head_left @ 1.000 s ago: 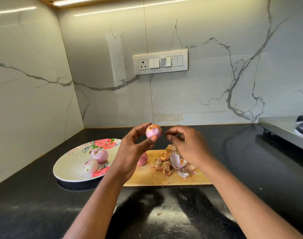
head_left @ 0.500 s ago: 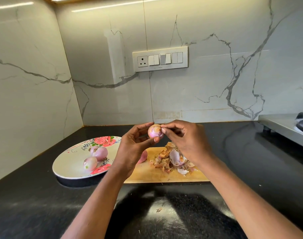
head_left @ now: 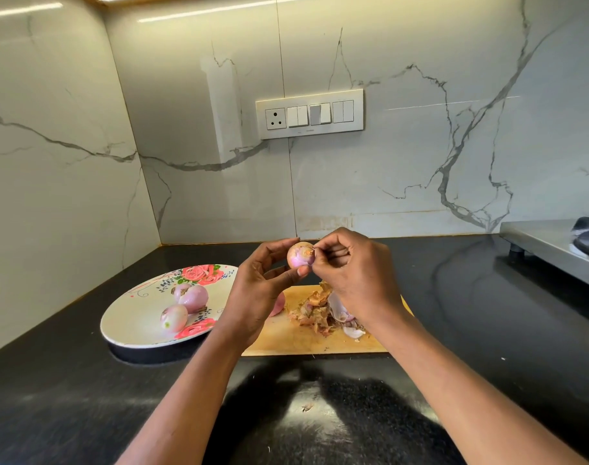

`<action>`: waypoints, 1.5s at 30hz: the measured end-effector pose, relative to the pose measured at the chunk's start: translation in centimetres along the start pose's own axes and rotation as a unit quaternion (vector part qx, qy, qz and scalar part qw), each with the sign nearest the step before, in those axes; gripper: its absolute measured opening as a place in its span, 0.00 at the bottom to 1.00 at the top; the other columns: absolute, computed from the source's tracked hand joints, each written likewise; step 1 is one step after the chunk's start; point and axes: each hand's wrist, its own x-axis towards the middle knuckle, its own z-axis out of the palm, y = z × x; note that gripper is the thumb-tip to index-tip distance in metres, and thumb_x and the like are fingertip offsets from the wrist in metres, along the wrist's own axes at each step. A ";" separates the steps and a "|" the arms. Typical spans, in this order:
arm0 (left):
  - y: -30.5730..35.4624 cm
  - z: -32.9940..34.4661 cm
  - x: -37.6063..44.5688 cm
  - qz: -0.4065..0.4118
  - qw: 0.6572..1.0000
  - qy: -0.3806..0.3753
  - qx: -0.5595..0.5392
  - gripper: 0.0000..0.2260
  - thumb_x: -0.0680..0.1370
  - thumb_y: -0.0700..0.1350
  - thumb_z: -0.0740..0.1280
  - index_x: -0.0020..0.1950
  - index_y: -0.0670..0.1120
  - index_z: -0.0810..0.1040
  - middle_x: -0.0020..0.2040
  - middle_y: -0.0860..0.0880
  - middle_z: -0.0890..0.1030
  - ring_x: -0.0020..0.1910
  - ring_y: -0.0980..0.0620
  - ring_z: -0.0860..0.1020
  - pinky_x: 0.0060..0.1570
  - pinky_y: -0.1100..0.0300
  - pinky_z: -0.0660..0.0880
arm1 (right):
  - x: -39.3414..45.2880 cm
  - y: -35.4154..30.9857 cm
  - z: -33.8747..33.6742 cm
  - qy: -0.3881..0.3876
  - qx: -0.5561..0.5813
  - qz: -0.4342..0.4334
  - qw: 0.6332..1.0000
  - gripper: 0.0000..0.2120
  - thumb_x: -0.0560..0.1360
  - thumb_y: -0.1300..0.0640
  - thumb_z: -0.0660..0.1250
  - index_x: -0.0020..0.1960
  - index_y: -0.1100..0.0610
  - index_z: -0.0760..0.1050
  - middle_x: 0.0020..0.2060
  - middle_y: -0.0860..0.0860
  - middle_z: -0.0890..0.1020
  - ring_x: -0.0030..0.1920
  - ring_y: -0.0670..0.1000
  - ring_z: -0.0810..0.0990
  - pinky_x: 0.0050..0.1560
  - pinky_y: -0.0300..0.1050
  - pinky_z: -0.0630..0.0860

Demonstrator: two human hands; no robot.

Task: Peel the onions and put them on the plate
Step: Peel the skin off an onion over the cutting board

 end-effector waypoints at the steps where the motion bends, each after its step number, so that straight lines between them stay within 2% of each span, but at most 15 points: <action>1: 0.0 0.0 0.0 -0.002 1.000 -0.001 -0.004 0.23 0.70 0.42 0.75 0.65 0.47 0.79 0.59 0.50 0.84 0.62 0.53 0.81 0.62 0.56 0.78 | 0.0 0.0 0.0 0.005 0.001 0.003 1.000 0.05 0.72 0.62 0.77 0.46 0.59 0.83 0.38 0.48 0.85 0.38 0.43 0.84 0.39 0.33 0.80; 4: 0.0 -0.1 0.0 -0.010 1.000 -0.008 -0.021 0.23 0.71 0.40 0.74 0.66 0.46 0.78 0.60 0.48 0.84 0.62 0.49 0.81 0.66 0.53 0.76 | 0.1 -0.1 -0.2 0.011 0.025 0.033 0.999 0.04 0.72 0.62 0.77 0.46 0.58 0.83 0.38 0.46 0.85 0.37 0.42 0.83 0.39 0.31 0.79; 8: 0.1 0.0 0.0 -0.019 0.998 -0.019 -0.054 0.23 0.71 0.39 0.73 0.67 0.45 0.77 0.61 0.45 0.84 0.64 0.45 0.80 0.68 0.49 0.73 | 0.2 -0.1 -0.5 0.009 0.094 0.126 0.987 0.04 0.73 0.59 0.76 0.47 0.56 0.83 0.39 0.45 0.86 0.40 0.42 0.84 0.43 0.36 0.81; 13: 0.7 0.0 0.0 -0.032 0.994 -0.030 -0.100 0.24 0.71 0.38 0.72 0.67 0.47 0.77 0.59 0.48 0.85 0.62 0.50 0.81 0.63 0.56 0.75 | 1.0 1.1 -1.6 0.012 0.178 0.248 0.952 0.01 0.76 0.57 0.73 0.48 0.53 0.82 0.38 0.48 0.86 0.40 0.47 0.86 0.46 0.42 0.81; 16: 0.6 0.0 0.1 -0.039 0.992 -0.029 -0.113 0.24 0.72 0.38 0.71 0.68 0.47 0.77 0.61 0.46 0.84 0.61 0.48 0.81 0.62 0.54 0.78 | 0.9 1.7 -1.8 -0.070 0.131 0.230 0.962 0.04 0.79 0.59 0.71 0.51 0.50 0.80 0.39 0.47 0.87 0.39 0.47 0.86 0.43 0.40 0.82; 20: 0.4 -0.1 0.2 -0.047 0.992 -0.028 -0.113 0.24 0.73 0.36 0.71 0.68 0.47 0.77 0.62 0.45 0.83 0.60 0.48 0.82 0.60 0.56 0.79 | 0.6 1.4 -1.5 -0.175 0.002 0.165 0.971 0.17 0.81 0.66 0.62 0.46 0.49 0.84 0.40 0.43 0.85 0.40 0.41 0.84 0.42 0.34 0.78; 23: 0.4 -0.2 0.2 -0.048 0.992 -0.022 -0.111 0.24 0.71 0.38 0.72 0.68 0.47 0.78 0.63 0.44 0.82 0.60 0.46 0.81 0.60 0.55 0.77 | 0.4 1.1 -1.5 -0.185 -0.023 0.156 0.970 0.18 0.81 0.67 0.59 0.42 0.54 0.83 0.31 0.42 0.78 0.25 0.41 0.72 0.27 0.32 0.65; 25: 0.4 -0.2 0.2 -0.051 0.992 -0.017 -0.117 0.25 0.70 0.38 0.72 0.67 0.46 0.78 0.63 0.44 0.82 0.60 0.45 0.81 0.60 0.55 0.77 | 0.4 1.1 -1.5 -0.174 -0.002 0.170 0.970 0.17 0.81 0.64 0.59 0.39 0.56 0.81 0.25 0.42 0.75 0.23 0.42 0.69 0.26 0.34 0.63; 27: 0.3 -0.2 0.2 -0.055 0.991 -0.015 -0.120 0.25 0.70 0.38 0.72 0.67 0.47 0.78 0.63 0.44 0.82 0.60 0.45 0.81 0.59 0.55 0.77 | 0.4 0.9 -1.6 -0.172 0.009 0.180 0.968 0.16 0.81 0.62 0.59 0.39 0.57 0.80 0.25 0.42 0.76 0.24 0.41 0.70 0.28 0.36 0.63; 30: 0.4 -0.2 0.1 -0.057 0.992 -0.013 -0.110 0.25 0.69 0.40 0.73 0.66 0.48 0.78 0.63 0.43 0.82 0.59 0.45 0.81 0.60 0.54 0.77 | 0.5 0.6 -1.7 -0.201 0.008 0.184 0.962 0.15 0.82 0.58 0.59 0.42 0.57 0.81 0.35 0.46 0.79 0.34 0.41 0.74 0.35 0.39 0.66; 33: 0.4 -0.1 0.1 -0.060 0.993 -0.010 -0.099 0.25 0.69 0.41 0.74 0.66 0.48 0.79 0.63 0.43 0.82 0.59 0.44 0.81 0.60 0.53 0.77 | 0.3 1.2 -1.5 -0.212 -0.049 0.152 0.964 0.13 0.83 0.52 0.62 0.47 0.55 0.82 0.45 0.49 0.79 0.45 0.43 0.76 0.41 0.33 0.67; 36: 0.4 -0.2 0.1 -0.064 0.993 -0.008 -0.096 0.25 0.69 0.41 0.73 0.66 0.48 0.79 0.62 0.43 0.82 0.58 0.45 0.82 0.61 0.53 0.77 | 0.4 1.5 -1.3 -0.187 -0.029 0.139 0.972 0.07 0.81 0.58 0.67 0.56 0.50 0.82 0.49 0.44 0.82 0.49 0.40 0.79 0.44 0.25 0.70; 38: 0.4 -0.2 0.1 -0.067 0.994 -0.008 -0.091 0.25 0.69 0.41 0.74 0.65 0.48 0.79 0.62 0.43 0.82 0.58 0.45 0.83 0.62 0.52 0.77 | 0.7 1.5 -1.3 -0.146 0.049 0.156 0.976 0.08 0.80 0.57 0.69 0.57 0.48 0.82 0.49 0.41 0.84 0.49 0.38 0.81 0.49 0.30 0.75; 41: 0.4 0.2 0.0 -0.068 0.994 -0.013 -0.085 0.24 0.69 0.43 0.75 0.65 0.48 0.78 0.62 0.43 0.82 0.57 0.45 0.83 0.60 0.53 0.78 | 1.1 0.8 -1.4 -0.101 0.160 0.173 0.967 0.08 0.76 0.52 0.73 0.55 0.49 0.82 0.48 0.43 0.86 0.50 0.41 0.83 0.53 0.45 0.81; 45: 0.5 0.5 -0.2 -0.060 0.996 -0.020 -0.068 0.25 0.68 0.47 0.77 0.64 0.47 0.78 0.60 0.43 0.82 0.55 0.46 0.84 0.59 0.53 0.79 | 0.9 0.9 -1.0 -0.099 0.183 0.180 0.961 0.08 0.75 0.56 0.76 0.53 0.48 0.81 0.46 0.47 0.87 0.50 0.47 0.85 0.55 0.54 0.82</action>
